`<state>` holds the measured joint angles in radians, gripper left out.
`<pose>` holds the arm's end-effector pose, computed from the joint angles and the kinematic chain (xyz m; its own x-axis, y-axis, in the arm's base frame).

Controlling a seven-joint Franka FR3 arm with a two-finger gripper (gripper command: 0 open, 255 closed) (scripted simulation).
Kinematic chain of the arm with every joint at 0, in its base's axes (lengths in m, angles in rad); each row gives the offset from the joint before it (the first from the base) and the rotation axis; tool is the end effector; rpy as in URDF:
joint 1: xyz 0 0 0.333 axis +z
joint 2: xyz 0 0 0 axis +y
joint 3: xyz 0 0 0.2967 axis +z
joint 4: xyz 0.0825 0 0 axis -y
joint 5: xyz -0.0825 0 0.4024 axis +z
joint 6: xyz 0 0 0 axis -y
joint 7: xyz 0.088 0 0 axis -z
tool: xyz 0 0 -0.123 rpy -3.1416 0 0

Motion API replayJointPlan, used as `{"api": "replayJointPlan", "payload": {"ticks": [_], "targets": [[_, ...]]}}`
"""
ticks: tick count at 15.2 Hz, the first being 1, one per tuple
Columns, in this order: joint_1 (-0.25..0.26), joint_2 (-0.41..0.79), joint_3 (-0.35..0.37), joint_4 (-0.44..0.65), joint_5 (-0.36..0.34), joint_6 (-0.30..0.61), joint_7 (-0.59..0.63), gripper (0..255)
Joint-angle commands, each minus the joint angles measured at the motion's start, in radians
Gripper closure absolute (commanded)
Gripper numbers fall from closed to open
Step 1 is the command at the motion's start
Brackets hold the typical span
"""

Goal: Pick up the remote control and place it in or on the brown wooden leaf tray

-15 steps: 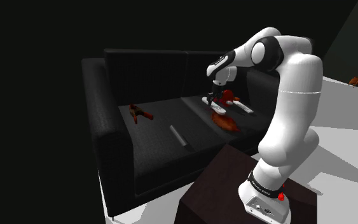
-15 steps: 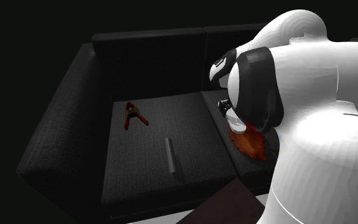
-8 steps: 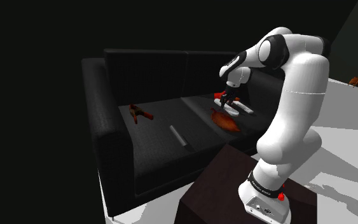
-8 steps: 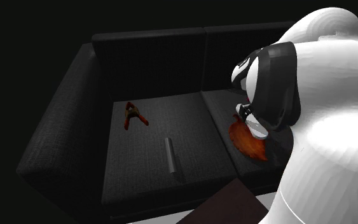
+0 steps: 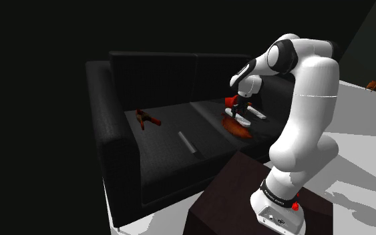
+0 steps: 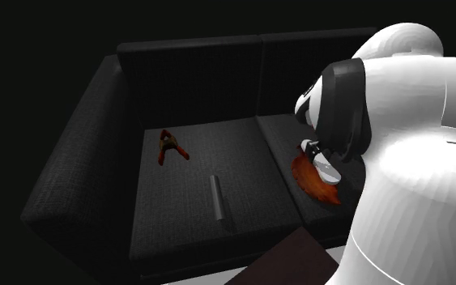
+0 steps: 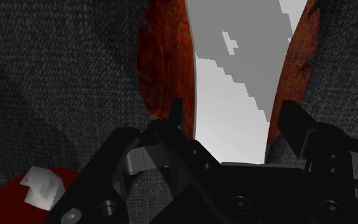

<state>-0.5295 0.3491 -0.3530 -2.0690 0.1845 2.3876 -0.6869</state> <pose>0.3792 -0.4573 0.2234 0.9519 -0.3063 0.0022 -0.3063 -0.9519 -0.0073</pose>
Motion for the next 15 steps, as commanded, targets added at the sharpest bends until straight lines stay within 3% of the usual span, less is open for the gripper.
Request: {"api": "replayJointPlan", "payload": {"ticks": [1,6,14,15], "targets": [[-0.005,0.019,0.005,-0.005,0.011,0.023,-0.01,255],[-0.02,0.079,0.025,-0.008,0.045,0.084,-0.032,255],[-0.02,0.079,0.025,-0.008,0.045,0.084,-0.032,255],[-0.02,0.079,0.025,-0.008,0.045,0.084,-0.032,0]]}}
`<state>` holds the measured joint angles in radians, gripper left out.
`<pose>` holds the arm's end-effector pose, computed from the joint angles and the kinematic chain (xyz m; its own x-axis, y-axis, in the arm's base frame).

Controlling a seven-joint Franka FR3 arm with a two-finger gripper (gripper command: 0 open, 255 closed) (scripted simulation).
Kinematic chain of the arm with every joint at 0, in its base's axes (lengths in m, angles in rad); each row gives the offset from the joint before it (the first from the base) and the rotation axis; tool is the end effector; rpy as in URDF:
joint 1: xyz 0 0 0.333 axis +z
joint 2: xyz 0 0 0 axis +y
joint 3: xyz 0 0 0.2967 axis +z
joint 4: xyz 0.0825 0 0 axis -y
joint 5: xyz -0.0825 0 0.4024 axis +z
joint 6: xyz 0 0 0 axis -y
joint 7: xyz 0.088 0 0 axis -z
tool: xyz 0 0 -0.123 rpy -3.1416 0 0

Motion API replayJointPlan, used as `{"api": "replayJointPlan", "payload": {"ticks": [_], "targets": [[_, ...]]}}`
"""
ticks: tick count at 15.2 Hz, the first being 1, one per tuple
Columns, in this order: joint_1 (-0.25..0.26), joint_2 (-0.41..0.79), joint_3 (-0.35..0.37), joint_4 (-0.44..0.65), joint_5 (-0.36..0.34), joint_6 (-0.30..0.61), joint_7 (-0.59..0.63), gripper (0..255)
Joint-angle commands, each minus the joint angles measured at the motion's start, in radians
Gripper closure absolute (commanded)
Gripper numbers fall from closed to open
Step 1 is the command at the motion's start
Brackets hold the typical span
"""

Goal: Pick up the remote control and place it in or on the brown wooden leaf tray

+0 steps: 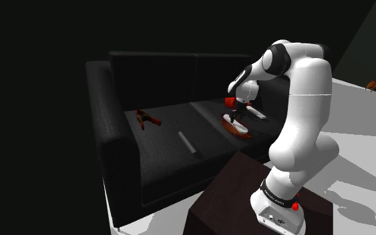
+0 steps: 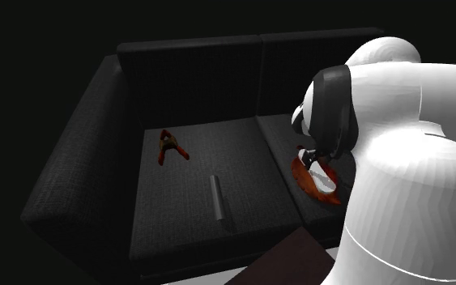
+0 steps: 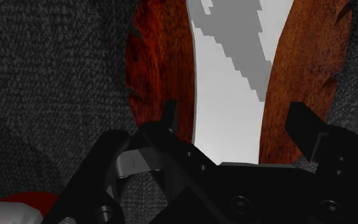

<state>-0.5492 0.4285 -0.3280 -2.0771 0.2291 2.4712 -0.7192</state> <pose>0.3761 -0.4560 0.1812 0.9520 -0.3061 0.0027 -0.3061 -0.9520 -0.0069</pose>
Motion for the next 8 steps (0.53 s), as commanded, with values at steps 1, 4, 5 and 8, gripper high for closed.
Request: {"api": "replayJointPlan", "payload": {"ticks": [1,4,5,8], "targets": [[0.0,0.0,0.0,0.0,0.0,0.0,0.0,0],[0.0,0.0,0.0,0.0,0.0,0.0,0.0,0],[0.0,0.0,0.0,0.0,0.0,0.0,0.0,0],[0.018,-0.076,-0.026,0.006,-0.042,-0.078,0.028,0]]}}
